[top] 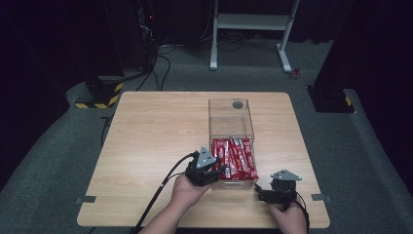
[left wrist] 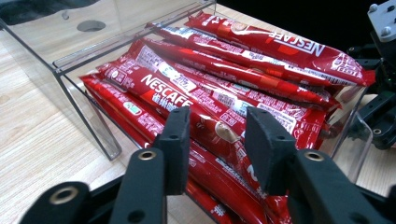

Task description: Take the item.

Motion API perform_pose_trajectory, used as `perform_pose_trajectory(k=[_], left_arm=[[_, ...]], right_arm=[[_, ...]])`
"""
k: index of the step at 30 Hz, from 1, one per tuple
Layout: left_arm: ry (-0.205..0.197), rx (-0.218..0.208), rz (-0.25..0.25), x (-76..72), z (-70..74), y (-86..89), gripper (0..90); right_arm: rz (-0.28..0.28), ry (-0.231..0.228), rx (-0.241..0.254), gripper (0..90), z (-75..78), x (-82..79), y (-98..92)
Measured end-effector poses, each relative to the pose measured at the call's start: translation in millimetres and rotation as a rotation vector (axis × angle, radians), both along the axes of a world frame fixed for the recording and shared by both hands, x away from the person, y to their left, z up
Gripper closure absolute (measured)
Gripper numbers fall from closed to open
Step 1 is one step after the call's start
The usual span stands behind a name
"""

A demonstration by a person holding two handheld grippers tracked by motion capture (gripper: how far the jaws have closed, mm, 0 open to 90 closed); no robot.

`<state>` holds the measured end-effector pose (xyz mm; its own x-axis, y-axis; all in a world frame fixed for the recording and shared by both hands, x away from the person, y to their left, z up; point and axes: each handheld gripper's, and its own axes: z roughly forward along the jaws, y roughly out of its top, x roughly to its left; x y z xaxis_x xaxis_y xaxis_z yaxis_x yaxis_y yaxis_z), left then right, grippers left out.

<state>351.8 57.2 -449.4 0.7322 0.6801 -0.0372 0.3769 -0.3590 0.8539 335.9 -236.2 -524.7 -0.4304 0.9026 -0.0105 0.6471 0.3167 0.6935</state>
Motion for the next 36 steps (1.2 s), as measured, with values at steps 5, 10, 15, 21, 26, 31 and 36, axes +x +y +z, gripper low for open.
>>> perform_pose_trajectory(k=[5, 10, 15, 21, 26, 31, 36], left_arm=[[0.004, 0.000, -0.004, -2.0, -2.1, -1.3, 70.6], [0.016, -0.016, 0.002, -3.1, -4.2, -0.8, 77.4], [0.011, -0.018, 0.013, -4.7, -5.9, -1.3, 85.8], [0.015, -0.039, 0.014, -8.3, -5.8, 0.7, 88.6], [0.015, -0.050, 0.011, -12.6, -4.3, 2.1, 88.8], [0.012, -0.069, 0.011, -14.4, -3.7, 4.8, 88.9], [0.003, -0.081, 0.006, -15.7, -2.8, 7.2, 89.0]], right_arm=[[-0.003, 0.002, 0.004, 8.3, 0.1, -0.1, 0.4], [-0.003, 0.003, 0.004, 8.3, 0.2, -0.2, 0.5], [-0.002, 0.001, 0.002, 8.3, 0.2, -0.1, 0.3], [-0.001, 0.002, 0.002, 8.3, 0.2, -0.1, 0.3], [-0.001, 0.001, 0.002, 8.3, 0.2, -0.1, 0.3], [-0.001, 0.000, 0.002, 8.3, 0.1, -0.1, 0.3], [-0.001, 0.001, 0.002, 8.3, 0.2, -0.1, 0.3]])
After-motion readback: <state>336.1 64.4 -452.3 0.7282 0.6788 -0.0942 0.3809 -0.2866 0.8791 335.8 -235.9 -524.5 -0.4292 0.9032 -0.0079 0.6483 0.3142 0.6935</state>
